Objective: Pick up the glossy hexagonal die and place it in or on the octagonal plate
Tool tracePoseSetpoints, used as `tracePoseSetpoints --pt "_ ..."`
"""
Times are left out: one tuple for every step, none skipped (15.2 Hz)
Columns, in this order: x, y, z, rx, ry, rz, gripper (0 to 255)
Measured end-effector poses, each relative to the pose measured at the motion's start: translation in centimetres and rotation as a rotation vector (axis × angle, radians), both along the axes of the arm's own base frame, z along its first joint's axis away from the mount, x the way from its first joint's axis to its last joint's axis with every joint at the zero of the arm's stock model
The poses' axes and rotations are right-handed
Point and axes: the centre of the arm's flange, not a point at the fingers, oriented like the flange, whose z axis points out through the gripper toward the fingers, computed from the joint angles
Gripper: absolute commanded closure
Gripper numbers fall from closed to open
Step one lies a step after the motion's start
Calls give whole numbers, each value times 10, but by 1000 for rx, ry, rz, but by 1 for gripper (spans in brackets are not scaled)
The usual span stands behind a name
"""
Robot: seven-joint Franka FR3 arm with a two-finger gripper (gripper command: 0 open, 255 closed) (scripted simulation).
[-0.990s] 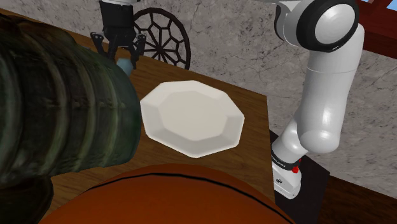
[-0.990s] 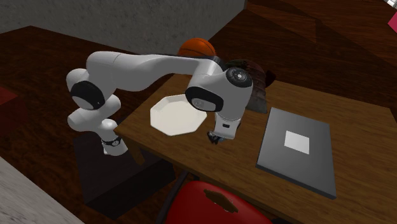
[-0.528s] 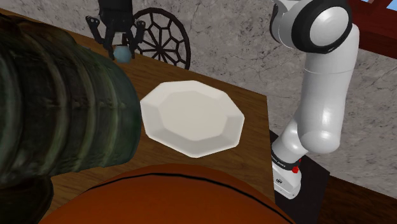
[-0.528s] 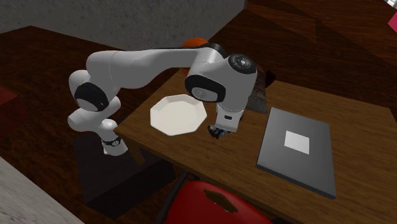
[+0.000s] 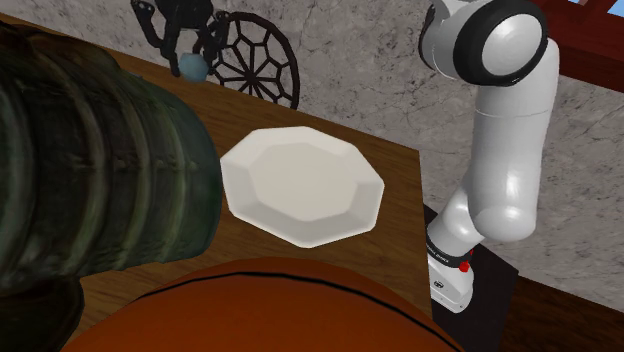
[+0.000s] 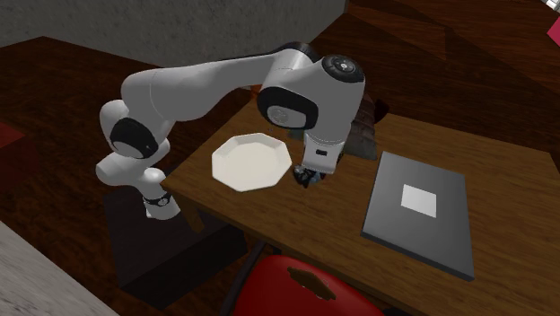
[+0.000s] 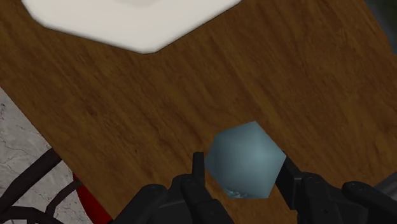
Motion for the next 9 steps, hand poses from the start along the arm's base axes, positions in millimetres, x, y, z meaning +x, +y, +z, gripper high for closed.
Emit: tracePoseSetpoints --pt "-11 -3 2 0 0 0 255" --pt "-23 -7 2 0 0 0 255" --pt "-35 -11 1 1 -1 1 255" --pt "-47 -13 1 1 -1 1 255" --pt "-57 -14 0 1 -1 2 255" --pt "-71 -21 0 0 0 1 255" --pt "-84 -22 0 0 -1 1 255" --pt "-96 -23 1 0 -1 2 255" --pt "-111 -31 2 0 -1 1 255"
